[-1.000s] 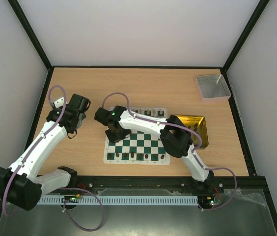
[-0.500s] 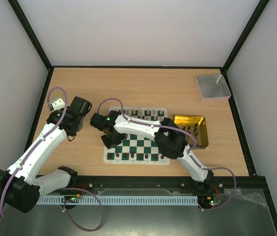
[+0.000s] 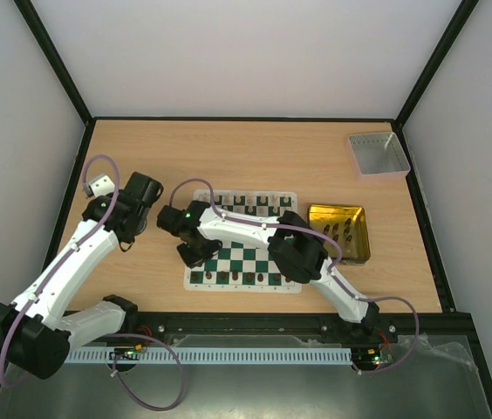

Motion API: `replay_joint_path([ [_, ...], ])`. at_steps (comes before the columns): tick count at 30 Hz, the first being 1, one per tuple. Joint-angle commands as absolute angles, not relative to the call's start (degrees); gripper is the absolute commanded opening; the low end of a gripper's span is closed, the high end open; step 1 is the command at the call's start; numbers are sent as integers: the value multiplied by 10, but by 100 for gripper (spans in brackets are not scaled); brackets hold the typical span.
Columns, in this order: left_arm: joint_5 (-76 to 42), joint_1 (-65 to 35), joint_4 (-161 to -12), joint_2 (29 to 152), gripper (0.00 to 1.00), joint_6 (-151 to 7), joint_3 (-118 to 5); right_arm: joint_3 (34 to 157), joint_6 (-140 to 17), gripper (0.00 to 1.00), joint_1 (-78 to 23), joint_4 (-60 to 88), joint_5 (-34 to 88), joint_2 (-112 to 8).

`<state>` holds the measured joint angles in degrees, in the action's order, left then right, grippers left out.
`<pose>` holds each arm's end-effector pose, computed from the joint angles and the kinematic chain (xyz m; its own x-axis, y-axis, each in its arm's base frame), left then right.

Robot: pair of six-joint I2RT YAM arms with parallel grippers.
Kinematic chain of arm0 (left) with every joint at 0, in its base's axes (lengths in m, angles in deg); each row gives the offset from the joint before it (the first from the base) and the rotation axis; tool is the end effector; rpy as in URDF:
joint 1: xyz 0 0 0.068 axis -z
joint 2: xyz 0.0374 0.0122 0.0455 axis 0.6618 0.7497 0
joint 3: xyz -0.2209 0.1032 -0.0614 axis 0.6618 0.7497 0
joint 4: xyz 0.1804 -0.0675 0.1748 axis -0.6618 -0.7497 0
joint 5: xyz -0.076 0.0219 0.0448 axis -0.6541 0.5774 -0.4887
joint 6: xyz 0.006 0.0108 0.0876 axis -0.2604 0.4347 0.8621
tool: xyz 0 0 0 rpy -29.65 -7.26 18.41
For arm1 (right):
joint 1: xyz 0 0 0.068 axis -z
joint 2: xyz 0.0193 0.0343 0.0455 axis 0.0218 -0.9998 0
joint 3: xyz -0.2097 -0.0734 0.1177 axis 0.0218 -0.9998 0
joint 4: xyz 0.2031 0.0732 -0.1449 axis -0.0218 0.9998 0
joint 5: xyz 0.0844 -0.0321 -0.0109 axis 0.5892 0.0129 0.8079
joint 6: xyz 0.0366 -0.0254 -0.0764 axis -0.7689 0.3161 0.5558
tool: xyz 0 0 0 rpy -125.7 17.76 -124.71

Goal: Set up the chess pieces on the board
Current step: Place the chess piece on the chessboard.

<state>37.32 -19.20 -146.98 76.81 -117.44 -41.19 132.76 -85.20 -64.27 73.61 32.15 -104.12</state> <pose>0.2181 -0.0279 0.2497 -0.4166 -0.4588 -0.7848 -0.7156 0.6979 -0.0280 0.1742 0.4241 0.1117 -0.8092 -0.5871 -0.0238 -0.5712 0.7766 0.2659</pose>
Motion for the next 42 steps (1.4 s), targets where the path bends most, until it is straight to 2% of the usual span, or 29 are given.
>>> replay_joint_path([
  [1,383,-187,-1475,759,99,-1172,-407,1347,-848,6,-647,748,313,-1053],
  [12,370,-181,-1459,761,99,-1155,-402,1353,-849,8,-647,748,306,-1058],
  [18,369,-179,-1457,762,99,-1152,-402,1357,-849,16,-647,749,310,-1062],
  [23,368,-177,-1455,763,99,-1150,-401,1360,-849,20,-647,750,314,-1065],
  [26,367,-175,-1453,763,99,-1147,-400,1363,-849,26,-647,749,317,-1066],
  [29,367,-174,-1451,764,99,-1146,-399,1364,-848,40,-647,750,313,-1064],
  [31,367,-173,-1450,763,99,-1146,-399,1365,-848,45,-647,750,306,-1060],
  [42,367,-170,-1451,764,99,-1147,-399,1366,-852,44,-641,755,260,-1030],
])
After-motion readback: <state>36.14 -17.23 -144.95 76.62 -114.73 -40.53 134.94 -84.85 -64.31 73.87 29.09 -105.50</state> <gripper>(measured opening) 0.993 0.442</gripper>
